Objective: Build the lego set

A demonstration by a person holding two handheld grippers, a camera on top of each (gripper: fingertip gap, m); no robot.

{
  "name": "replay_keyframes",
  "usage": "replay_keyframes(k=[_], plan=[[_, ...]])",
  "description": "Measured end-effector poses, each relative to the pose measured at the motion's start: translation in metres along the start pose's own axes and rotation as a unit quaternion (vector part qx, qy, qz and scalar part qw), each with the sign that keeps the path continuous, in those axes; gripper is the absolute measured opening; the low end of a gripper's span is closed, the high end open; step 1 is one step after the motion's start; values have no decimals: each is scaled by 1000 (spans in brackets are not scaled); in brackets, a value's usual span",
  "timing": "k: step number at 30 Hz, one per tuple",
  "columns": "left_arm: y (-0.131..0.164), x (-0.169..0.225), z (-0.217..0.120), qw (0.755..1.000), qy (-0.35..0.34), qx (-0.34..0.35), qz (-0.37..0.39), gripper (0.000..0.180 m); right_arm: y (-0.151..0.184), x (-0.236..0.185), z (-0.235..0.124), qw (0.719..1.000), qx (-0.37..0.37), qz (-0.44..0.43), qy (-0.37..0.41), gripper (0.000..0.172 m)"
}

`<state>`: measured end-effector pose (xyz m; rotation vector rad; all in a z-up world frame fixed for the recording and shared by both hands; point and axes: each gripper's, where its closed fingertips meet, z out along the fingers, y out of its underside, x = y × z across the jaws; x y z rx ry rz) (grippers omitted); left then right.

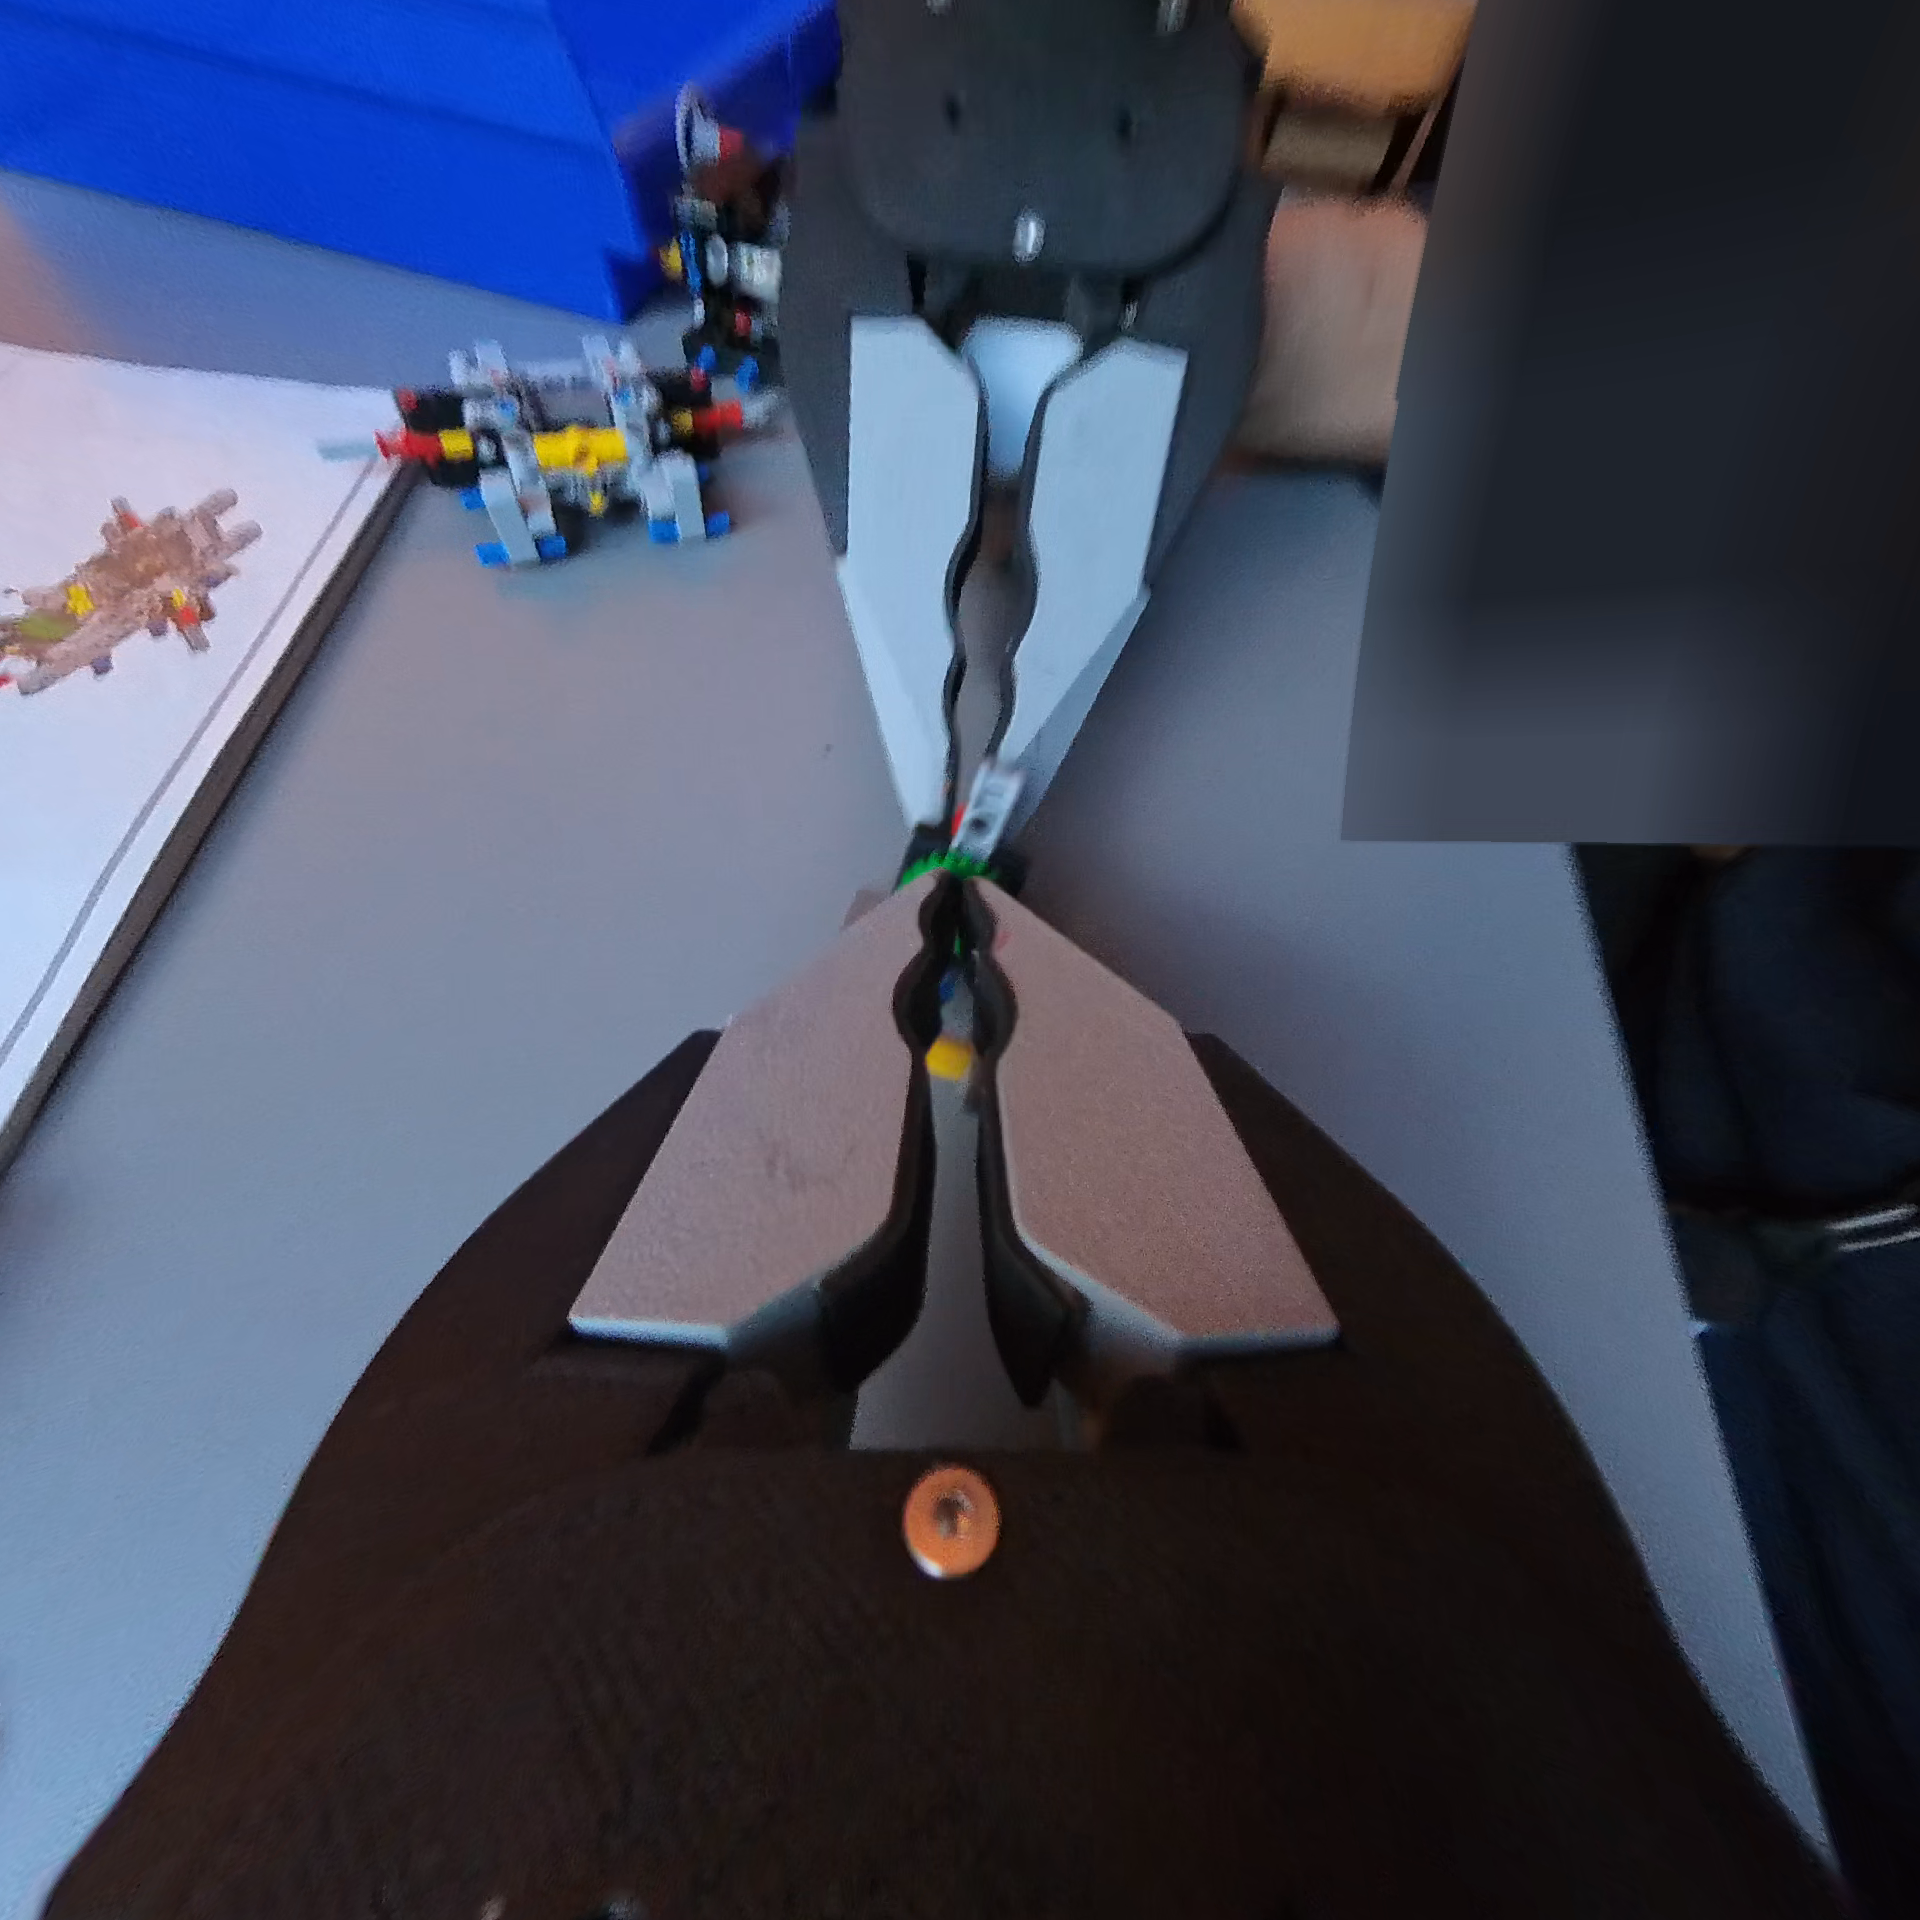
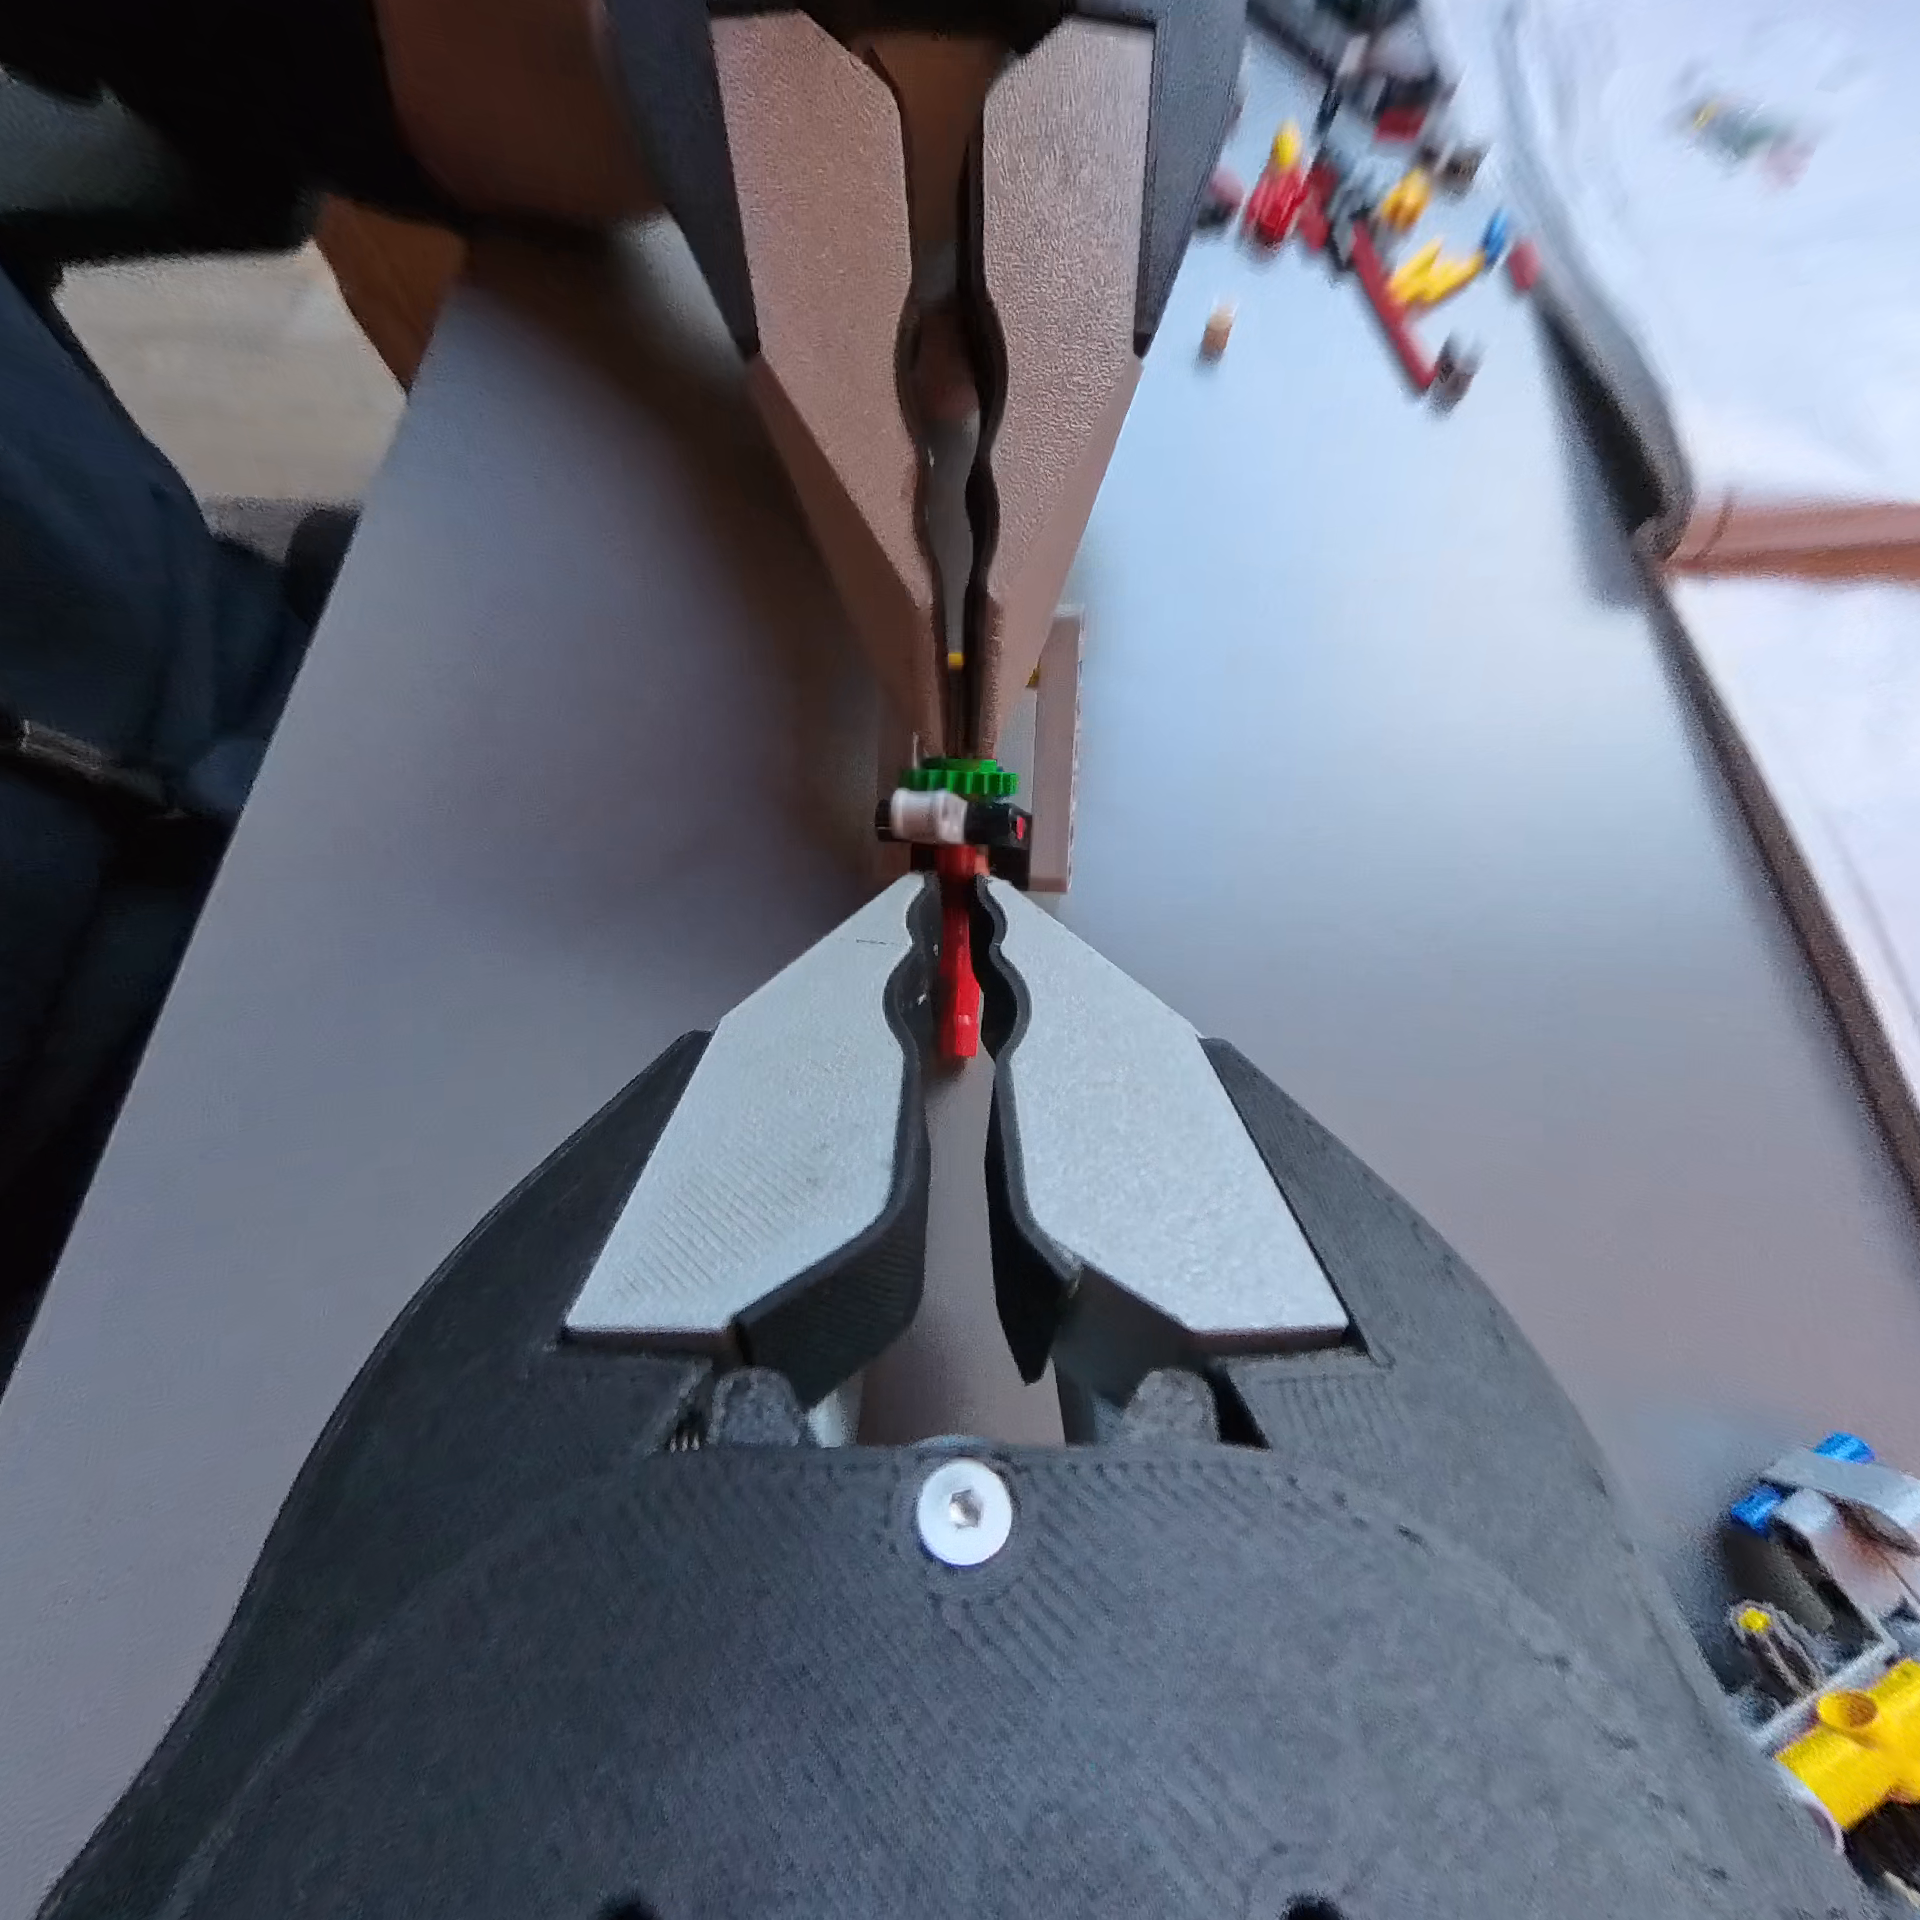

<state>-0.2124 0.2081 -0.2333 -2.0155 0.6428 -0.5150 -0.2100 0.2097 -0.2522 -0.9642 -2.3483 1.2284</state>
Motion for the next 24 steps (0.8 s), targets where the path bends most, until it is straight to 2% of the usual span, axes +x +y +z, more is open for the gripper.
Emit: replay_keyframes(k=[2, 8, 12, 16, 24], plan=[[-14, 13, 0, 997, 55, 41, -40, 0, -11, -4, 4, 1000, 19, 3, -9, 0], [2, 2, 0, 1000, 11, -7, 5, 0, -1, -2, 5, 1000, -7, 1, 1, 1], [1, -1, -8, 1000, 22, 8, -13, 0, -1, -3, 0, 1000, -4, 4, -1, 1], [2, -2, -11, 999, 36, 9, -34, 13, -1, -3, -1, 1000, -3, 3, 2, 2], [27, 2, 4, 996, 3, -85, 27, 2, 3, -1, 1, 1000, -12, -4, 5, 1]])
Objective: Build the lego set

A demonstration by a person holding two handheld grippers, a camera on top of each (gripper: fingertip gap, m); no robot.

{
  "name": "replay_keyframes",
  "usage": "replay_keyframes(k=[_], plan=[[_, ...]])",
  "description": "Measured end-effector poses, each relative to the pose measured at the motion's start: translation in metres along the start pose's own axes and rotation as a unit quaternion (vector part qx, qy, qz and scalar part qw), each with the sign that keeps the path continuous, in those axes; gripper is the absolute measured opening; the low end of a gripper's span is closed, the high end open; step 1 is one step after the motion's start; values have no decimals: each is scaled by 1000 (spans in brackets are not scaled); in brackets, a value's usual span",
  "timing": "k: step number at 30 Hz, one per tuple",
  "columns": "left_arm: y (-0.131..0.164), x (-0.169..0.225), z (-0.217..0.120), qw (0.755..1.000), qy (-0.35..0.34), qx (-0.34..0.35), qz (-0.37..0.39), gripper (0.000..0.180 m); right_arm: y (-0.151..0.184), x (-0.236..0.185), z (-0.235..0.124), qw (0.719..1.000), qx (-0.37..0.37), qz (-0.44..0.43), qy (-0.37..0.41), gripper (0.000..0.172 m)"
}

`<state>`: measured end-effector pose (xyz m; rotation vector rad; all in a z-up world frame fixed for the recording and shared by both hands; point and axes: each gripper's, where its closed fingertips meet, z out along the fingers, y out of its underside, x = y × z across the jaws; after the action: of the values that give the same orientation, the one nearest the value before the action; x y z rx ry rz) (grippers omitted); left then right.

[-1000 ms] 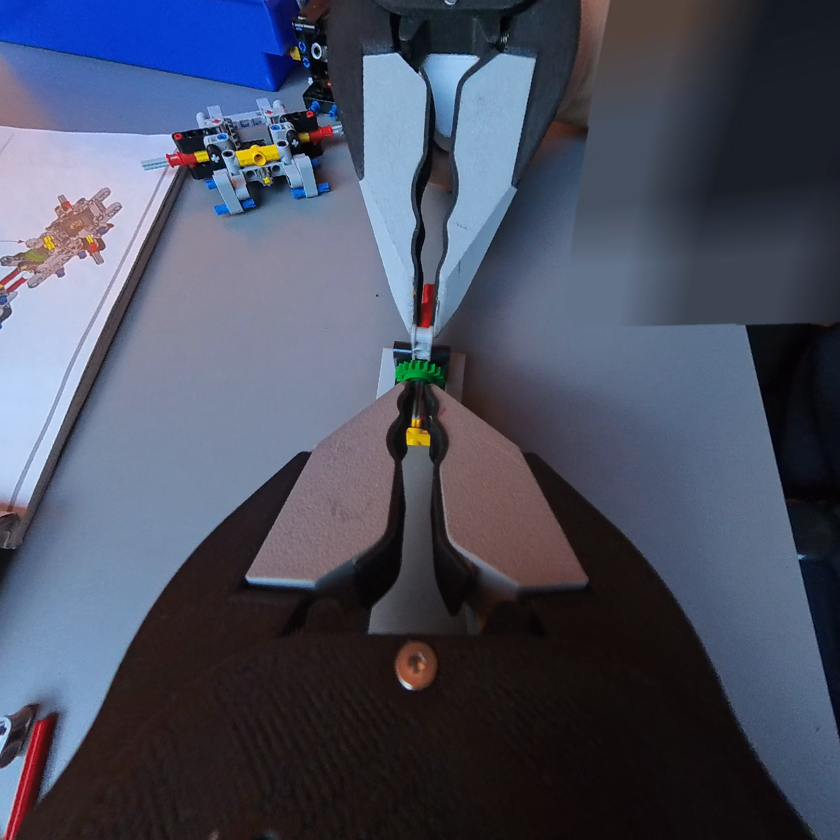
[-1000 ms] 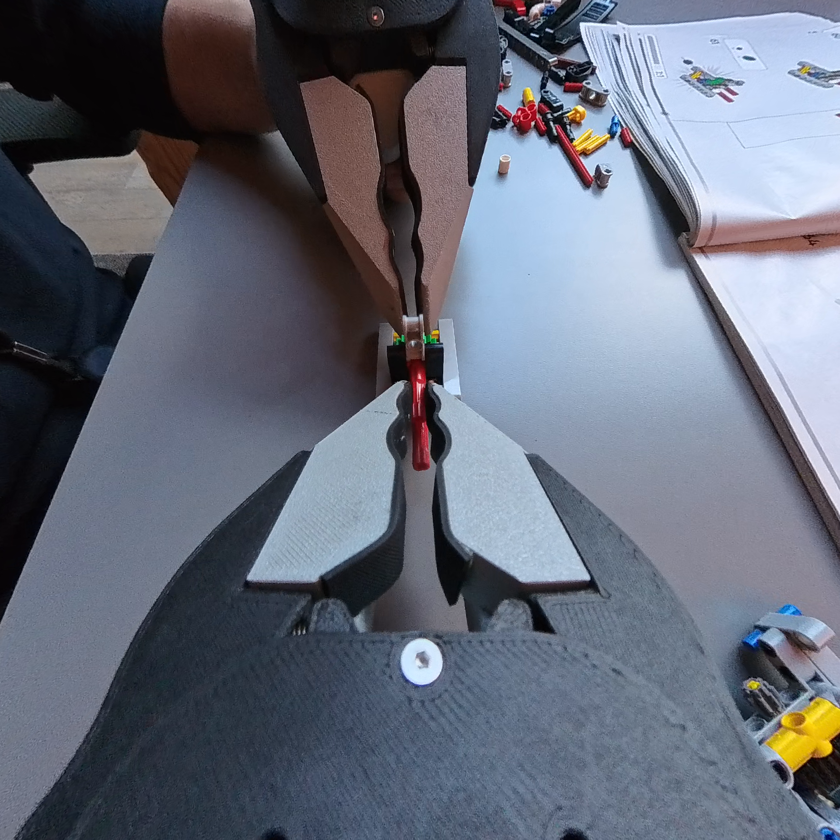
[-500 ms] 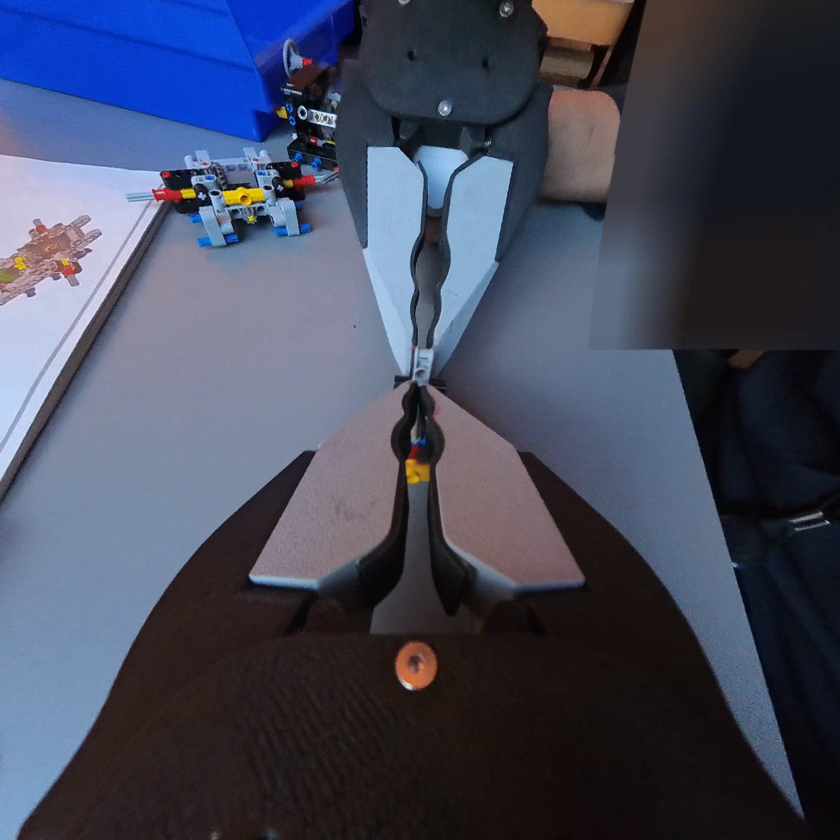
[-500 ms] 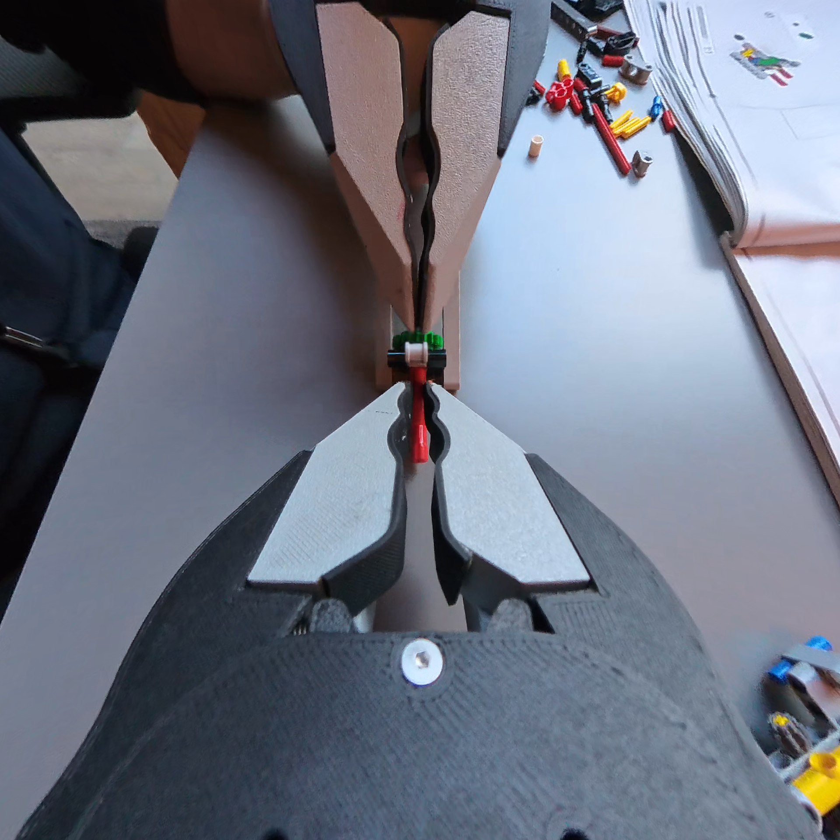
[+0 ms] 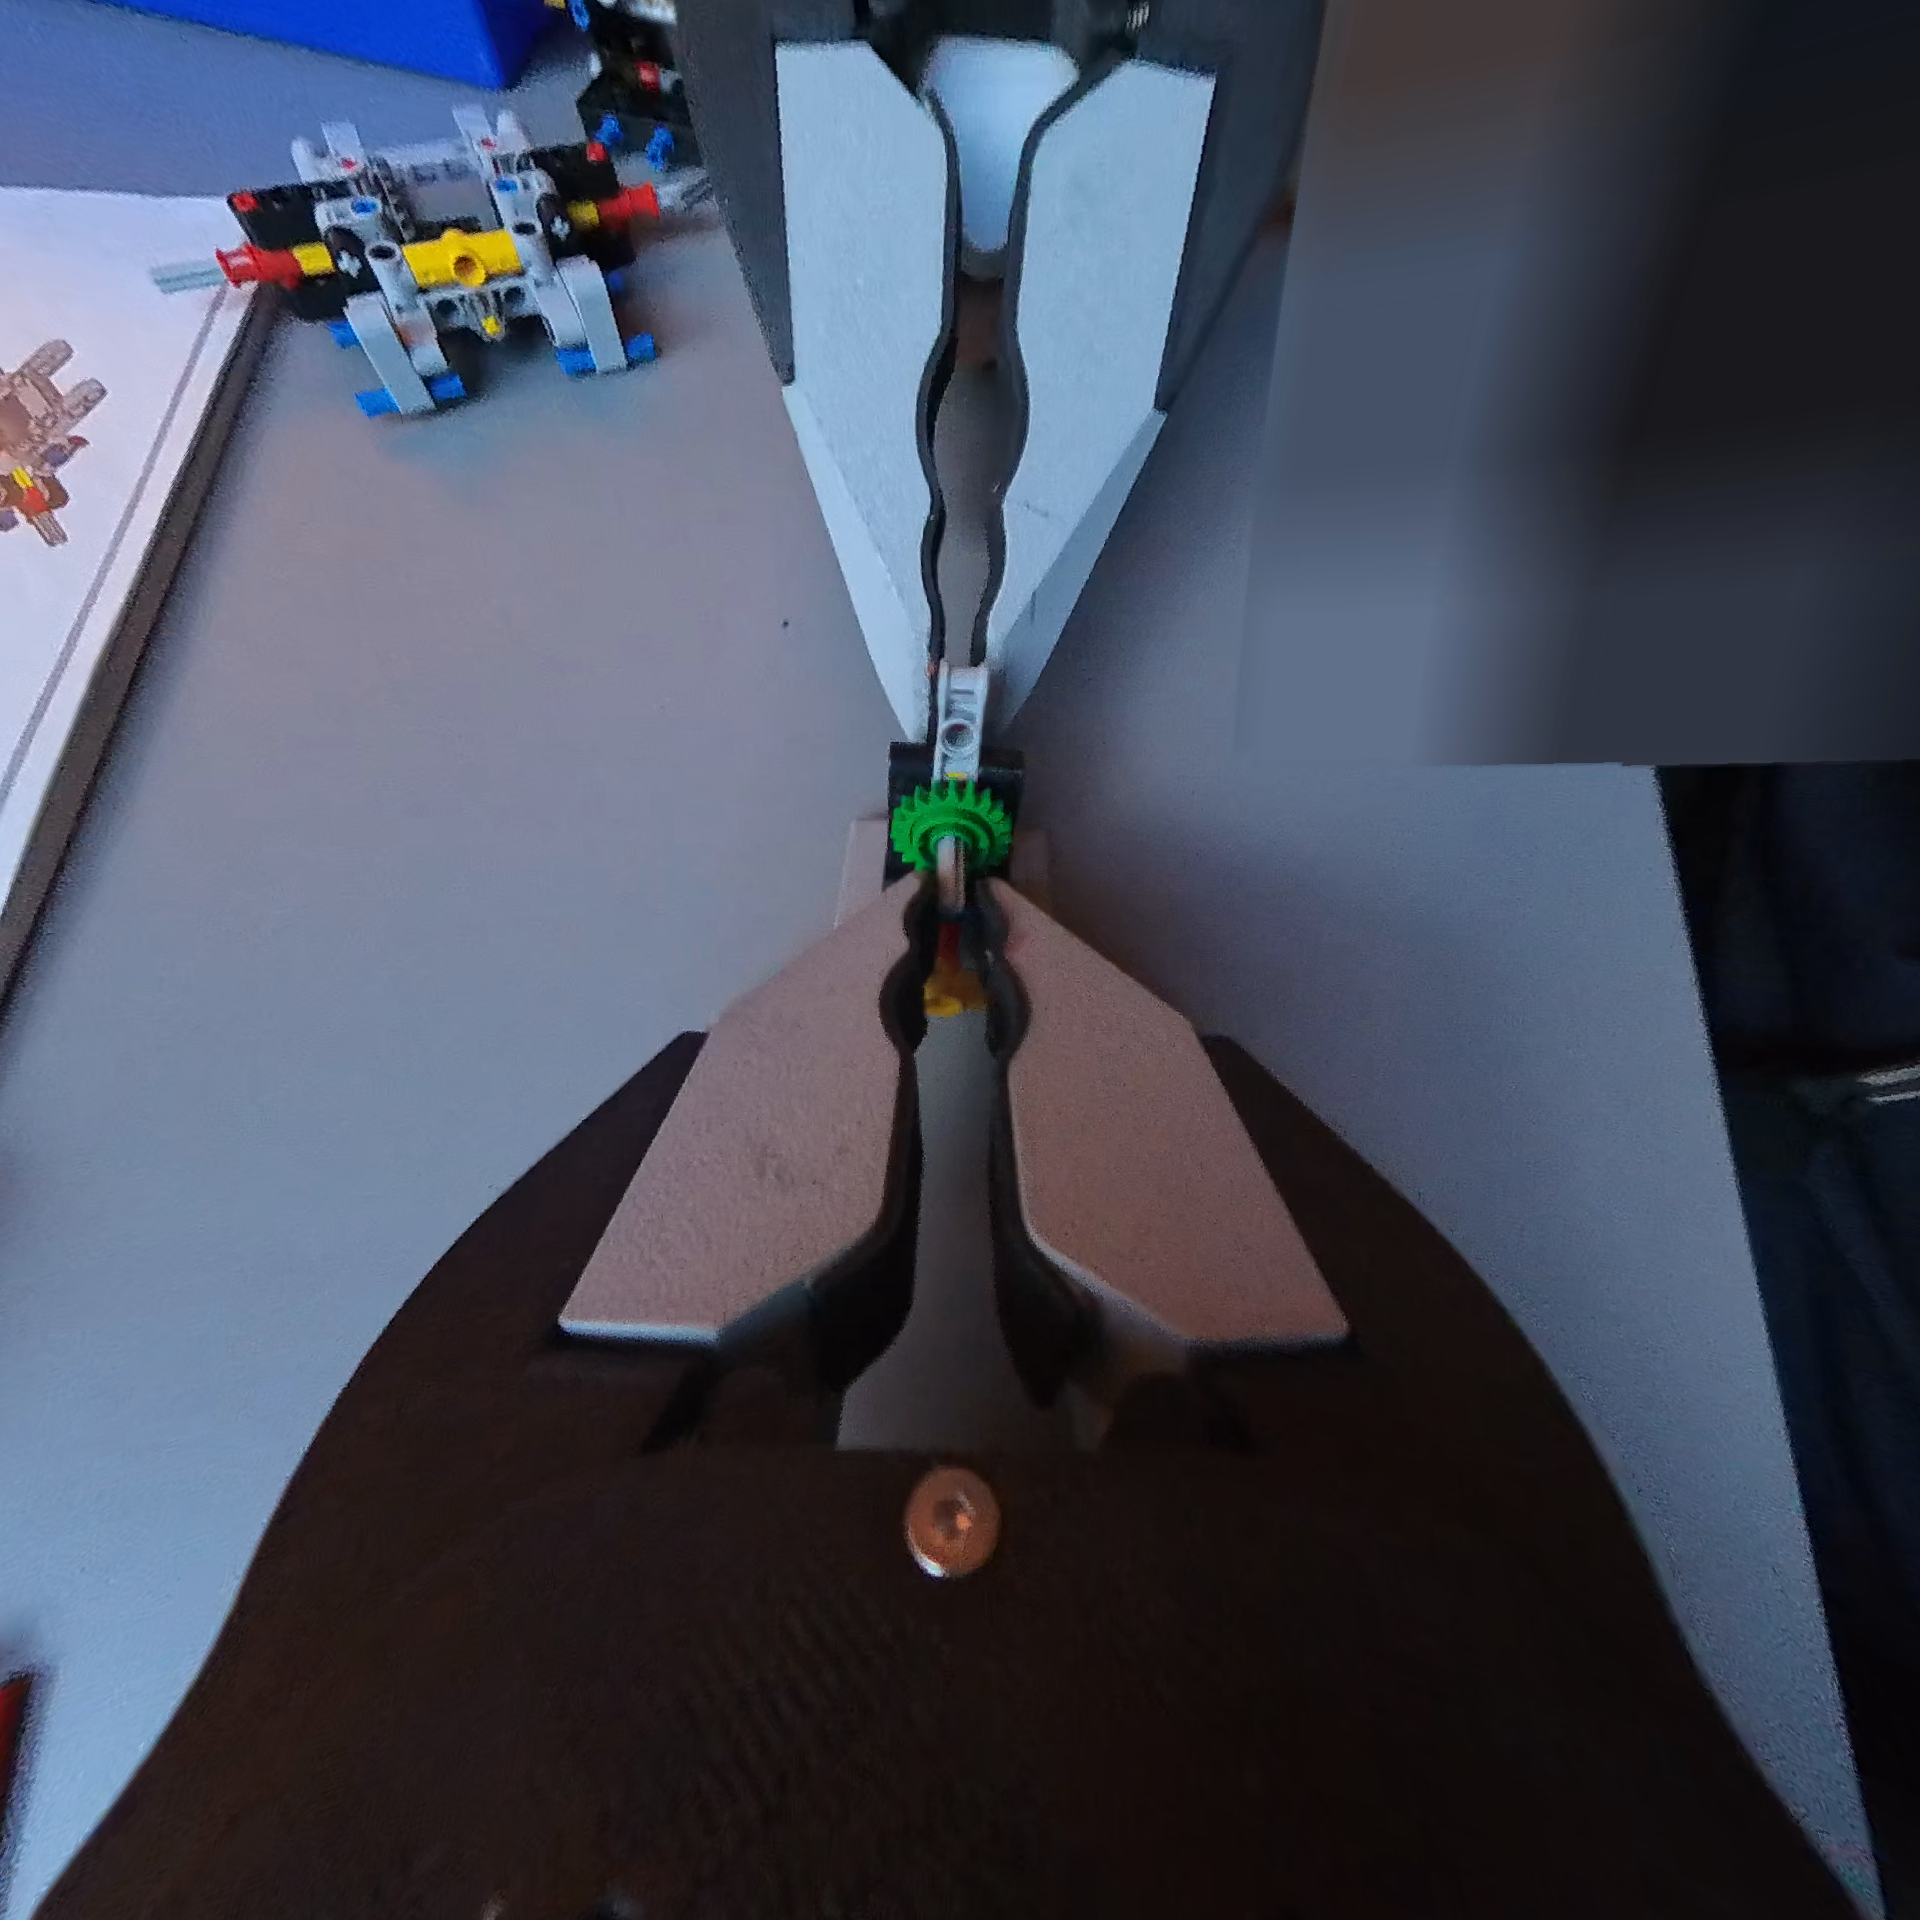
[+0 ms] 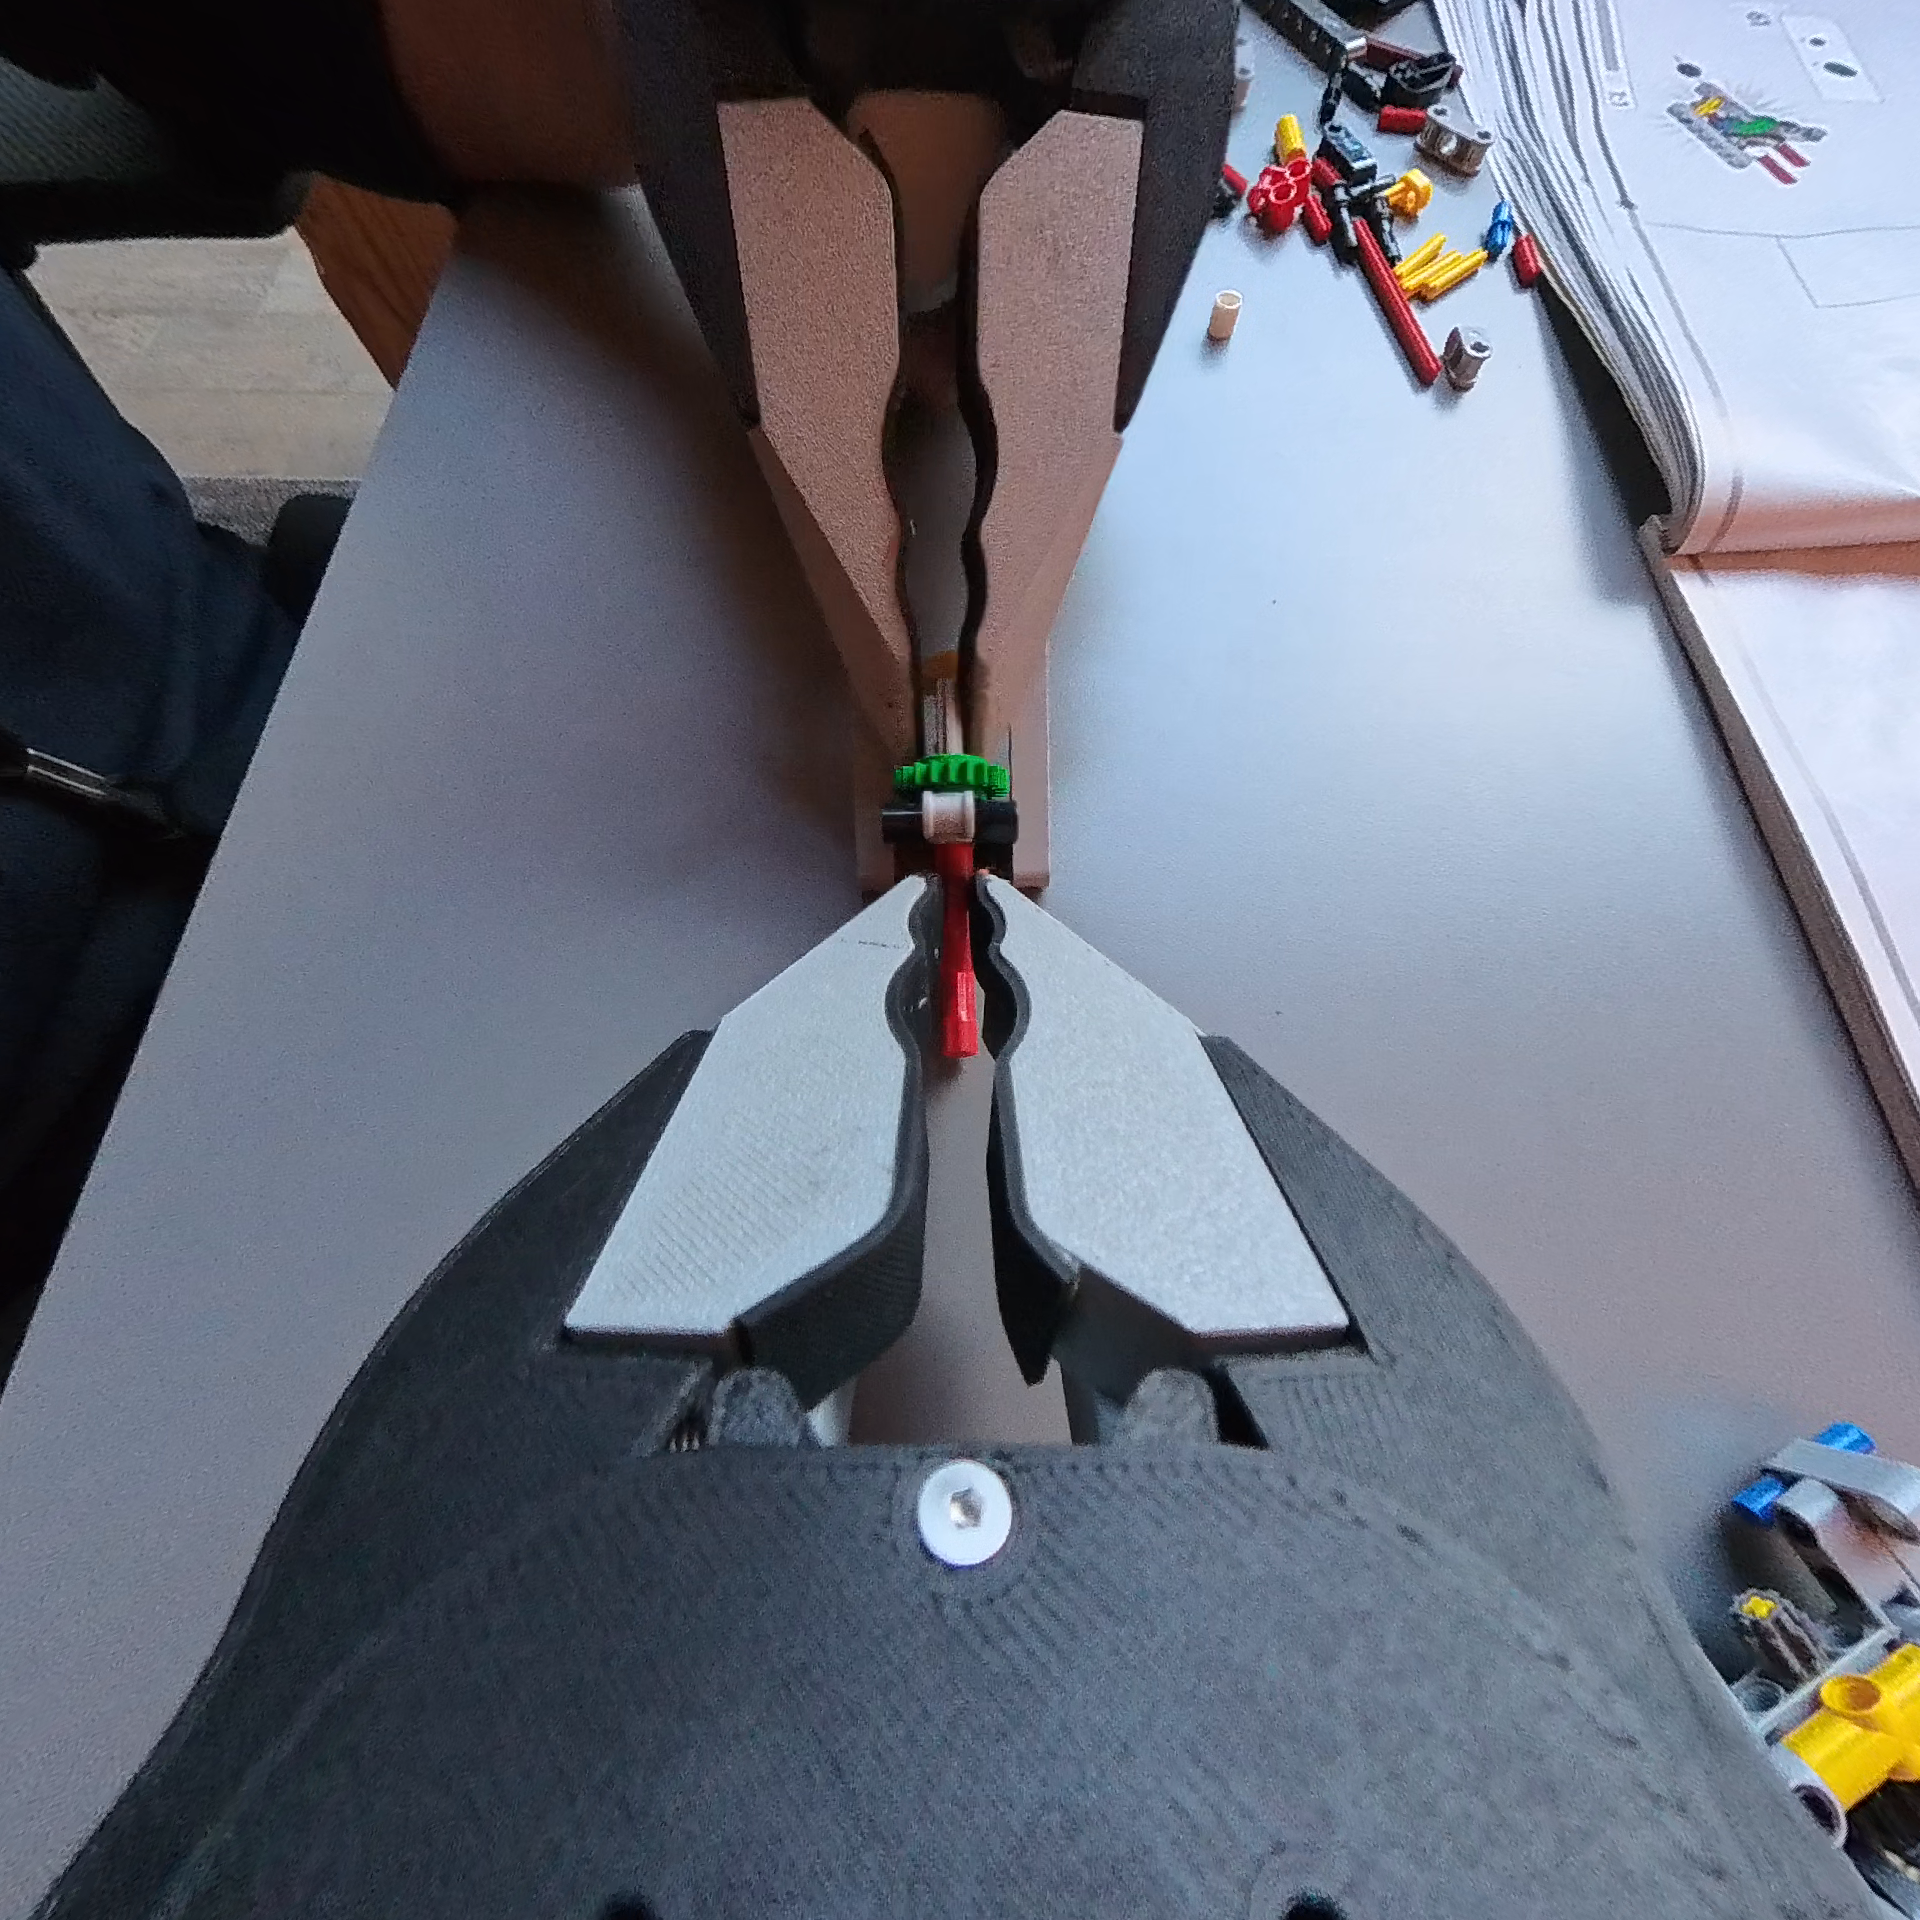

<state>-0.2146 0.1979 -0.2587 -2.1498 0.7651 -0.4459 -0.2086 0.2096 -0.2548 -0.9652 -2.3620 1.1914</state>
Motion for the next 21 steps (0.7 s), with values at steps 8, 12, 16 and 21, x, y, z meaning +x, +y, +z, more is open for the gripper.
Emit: replay_keyframes(k=[8, 12, 16, 21], plan=[[3, -6, -4, 1000, -10, 0, -7, 0, 3, 1, 1, 1000, -1, 9, -4, 11], [3, -7, -6, 1000, 3, 5, -25, 0, 7, 4, 3, 1000, -12, 18, 1, 13], [4, -8, -5, 1000, 3, 1, -30, 1, 7, 7, 2, 1000, -11, 12, 15, 4], [3, -6, -6, 1000, 2, 4, -21, 7, 5, 4, 1, 1000, -10, 3, 14, 4]])
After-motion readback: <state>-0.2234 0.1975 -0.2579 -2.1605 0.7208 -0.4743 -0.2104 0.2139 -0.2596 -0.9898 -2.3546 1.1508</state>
